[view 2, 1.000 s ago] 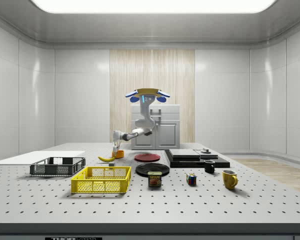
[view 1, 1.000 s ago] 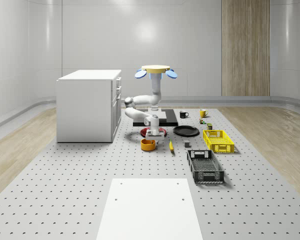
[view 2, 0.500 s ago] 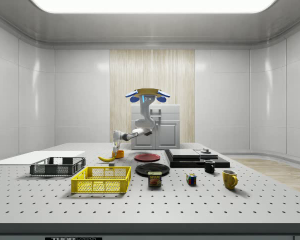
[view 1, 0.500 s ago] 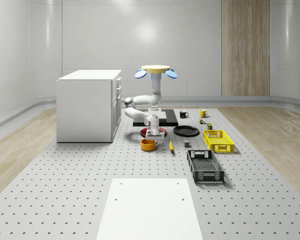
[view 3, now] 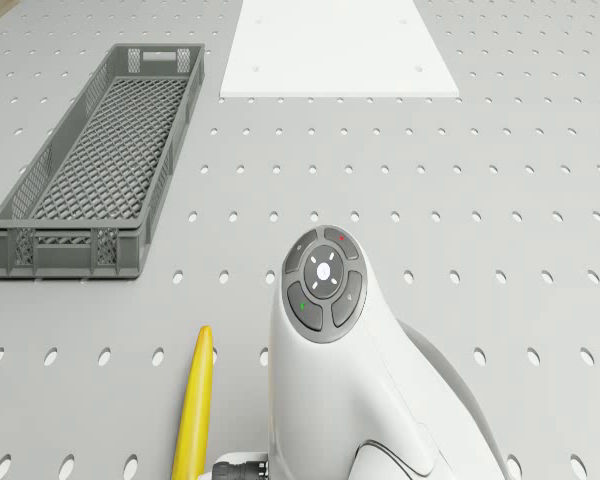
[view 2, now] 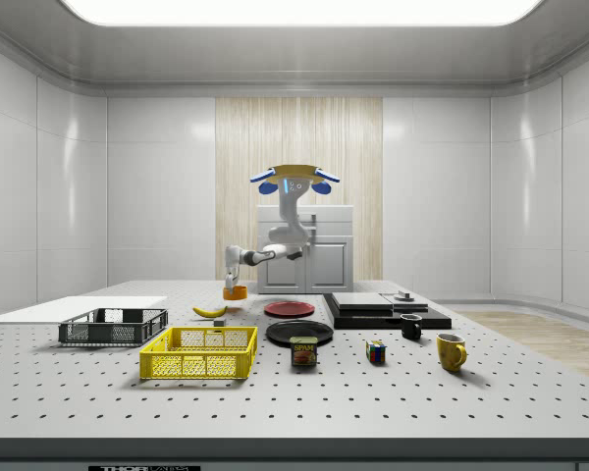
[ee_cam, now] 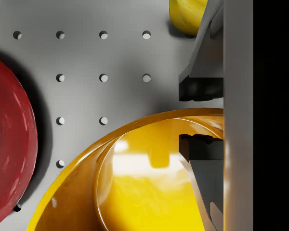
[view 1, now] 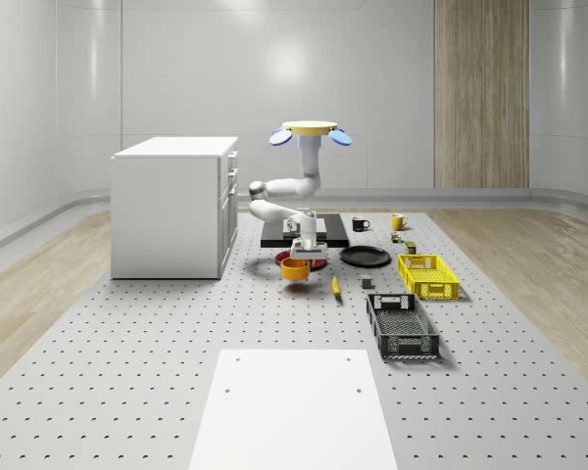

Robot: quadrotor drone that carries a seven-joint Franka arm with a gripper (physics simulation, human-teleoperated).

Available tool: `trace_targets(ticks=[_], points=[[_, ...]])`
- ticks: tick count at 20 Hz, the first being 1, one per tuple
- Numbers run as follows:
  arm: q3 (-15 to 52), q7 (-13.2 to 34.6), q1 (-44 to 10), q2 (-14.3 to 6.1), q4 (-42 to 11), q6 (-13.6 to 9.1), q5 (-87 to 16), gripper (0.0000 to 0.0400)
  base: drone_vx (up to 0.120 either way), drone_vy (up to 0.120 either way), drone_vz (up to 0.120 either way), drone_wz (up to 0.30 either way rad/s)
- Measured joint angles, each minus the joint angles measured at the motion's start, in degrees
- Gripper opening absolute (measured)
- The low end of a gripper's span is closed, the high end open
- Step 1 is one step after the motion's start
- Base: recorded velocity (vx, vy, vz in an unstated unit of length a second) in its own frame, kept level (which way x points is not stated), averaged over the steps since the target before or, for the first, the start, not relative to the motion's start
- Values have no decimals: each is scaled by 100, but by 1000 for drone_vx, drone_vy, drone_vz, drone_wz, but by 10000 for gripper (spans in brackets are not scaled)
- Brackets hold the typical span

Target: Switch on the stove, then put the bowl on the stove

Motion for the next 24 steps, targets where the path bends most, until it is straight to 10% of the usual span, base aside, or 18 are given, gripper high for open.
trace_targets(ticks=[9, 24], points=[[67, 13, -2, -35, -29, -7, 73, 100, -120, 120, 120, 0], [79, 30, -22, -83, -29, 31, 104, 100, -117, 0, 35, 0]])
